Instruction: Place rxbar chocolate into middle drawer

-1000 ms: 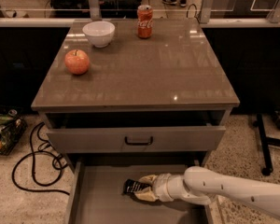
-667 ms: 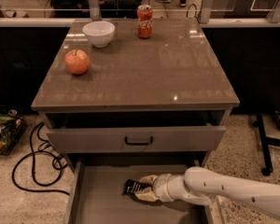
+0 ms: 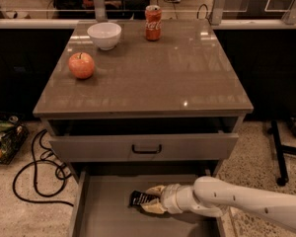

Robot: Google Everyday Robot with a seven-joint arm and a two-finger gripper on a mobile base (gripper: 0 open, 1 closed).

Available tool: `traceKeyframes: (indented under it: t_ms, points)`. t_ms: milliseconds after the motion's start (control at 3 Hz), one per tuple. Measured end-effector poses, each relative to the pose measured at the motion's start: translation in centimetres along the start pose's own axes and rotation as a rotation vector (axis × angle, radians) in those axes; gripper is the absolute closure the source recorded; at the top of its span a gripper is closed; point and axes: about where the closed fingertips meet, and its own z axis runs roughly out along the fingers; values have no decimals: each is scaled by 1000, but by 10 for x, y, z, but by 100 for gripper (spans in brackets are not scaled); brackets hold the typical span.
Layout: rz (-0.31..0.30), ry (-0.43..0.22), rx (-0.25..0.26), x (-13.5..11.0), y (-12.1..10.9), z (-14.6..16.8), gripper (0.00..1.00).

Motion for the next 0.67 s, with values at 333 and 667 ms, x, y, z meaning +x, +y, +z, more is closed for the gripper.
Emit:
traceKeyframes:
  t_ms: [333, 667]
  points:
    - [0, -1, -3, 0, 1, 1, 5]
    - [-1, -1, -5, -1, 2, 2, 0]
